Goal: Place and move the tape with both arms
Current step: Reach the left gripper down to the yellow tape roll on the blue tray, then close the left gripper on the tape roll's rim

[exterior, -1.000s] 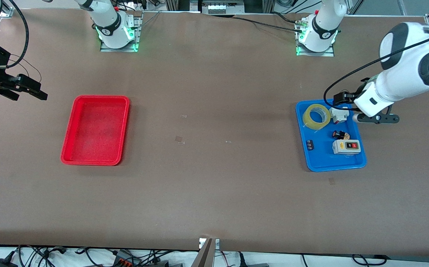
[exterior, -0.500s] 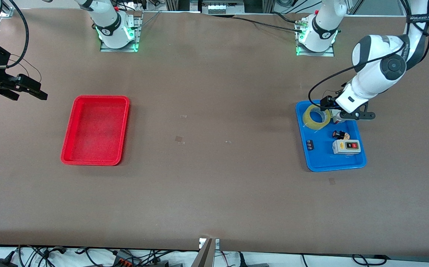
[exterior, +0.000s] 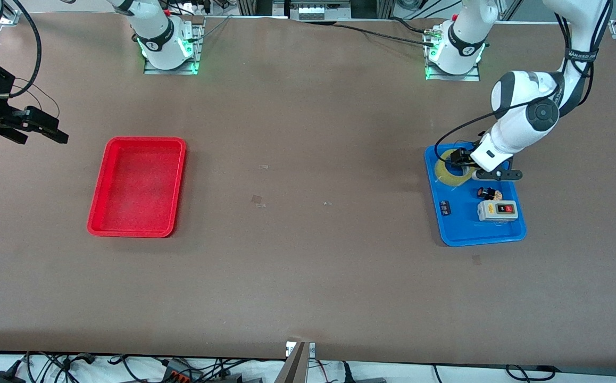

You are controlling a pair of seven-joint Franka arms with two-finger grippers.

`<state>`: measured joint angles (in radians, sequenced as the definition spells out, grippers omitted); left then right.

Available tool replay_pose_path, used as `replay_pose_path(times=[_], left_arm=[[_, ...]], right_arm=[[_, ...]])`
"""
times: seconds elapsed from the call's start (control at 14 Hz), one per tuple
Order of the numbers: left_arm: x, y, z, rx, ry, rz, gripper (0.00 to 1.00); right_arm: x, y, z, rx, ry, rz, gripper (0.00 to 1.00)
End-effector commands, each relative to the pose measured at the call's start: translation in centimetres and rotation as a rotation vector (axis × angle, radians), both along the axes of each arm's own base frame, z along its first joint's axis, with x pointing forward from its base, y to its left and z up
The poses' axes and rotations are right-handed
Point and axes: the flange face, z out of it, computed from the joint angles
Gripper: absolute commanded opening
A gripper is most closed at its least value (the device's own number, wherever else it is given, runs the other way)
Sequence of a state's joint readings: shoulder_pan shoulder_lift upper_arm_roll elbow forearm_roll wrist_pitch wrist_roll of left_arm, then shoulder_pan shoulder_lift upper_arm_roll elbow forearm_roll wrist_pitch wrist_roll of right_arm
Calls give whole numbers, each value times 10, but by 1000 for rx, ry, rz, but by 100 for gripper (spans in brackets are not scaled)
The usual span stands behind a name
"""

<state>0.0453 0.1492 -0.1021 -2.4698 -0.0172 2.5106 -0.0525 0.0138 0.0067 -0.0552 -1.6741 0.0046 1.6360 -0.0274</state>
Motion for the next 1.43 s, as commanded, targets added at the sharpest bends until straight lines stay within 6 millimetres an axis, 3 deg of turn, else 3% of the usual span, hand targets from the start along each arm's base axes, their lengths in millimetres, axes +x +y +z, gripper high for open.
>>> replay_pose_path(times=[0.0, 0.21, 0.29, 0.5, 0.64, 0.86, 1.14, 1.21, 1.36], left_arm=[[3, 3, -6, -6, 5, -2, 100], [3, 7, -14, -7, 14, 7, 100], [4, 7, -13, -8, 2, 13, 94], [4, 7, -13, -3, 6, 47, 23], [6, 8, -6, -2, 12, 45, 0], [28, 11, 27, -1, 42, 53, 0], [91, 5, 111, -2, 186, 55, 0], [103, -7, 125, -8, 210, 89, 0], [105, -66, 127, -44, 250, 161, 0]], right_arm=[[-1, -1, 5, -5, 0, 18, 100], [-1, -1, 5, -5, 0, 18, 100], [-1, -1, 5, -5, 0, 18, 100], [-1, -1, 5, -5, 0, 18, 100], [-1, 0, 5, -5, 1, 19, 100], [-1, -1, 5, -5, 0, 18, 100], [-1, 0, 6, -5, -2, 19, 100], [-1, -1, 6, -5, -3, 18, 100], [-1, 0, 6, -5, -2, 19, 100]])
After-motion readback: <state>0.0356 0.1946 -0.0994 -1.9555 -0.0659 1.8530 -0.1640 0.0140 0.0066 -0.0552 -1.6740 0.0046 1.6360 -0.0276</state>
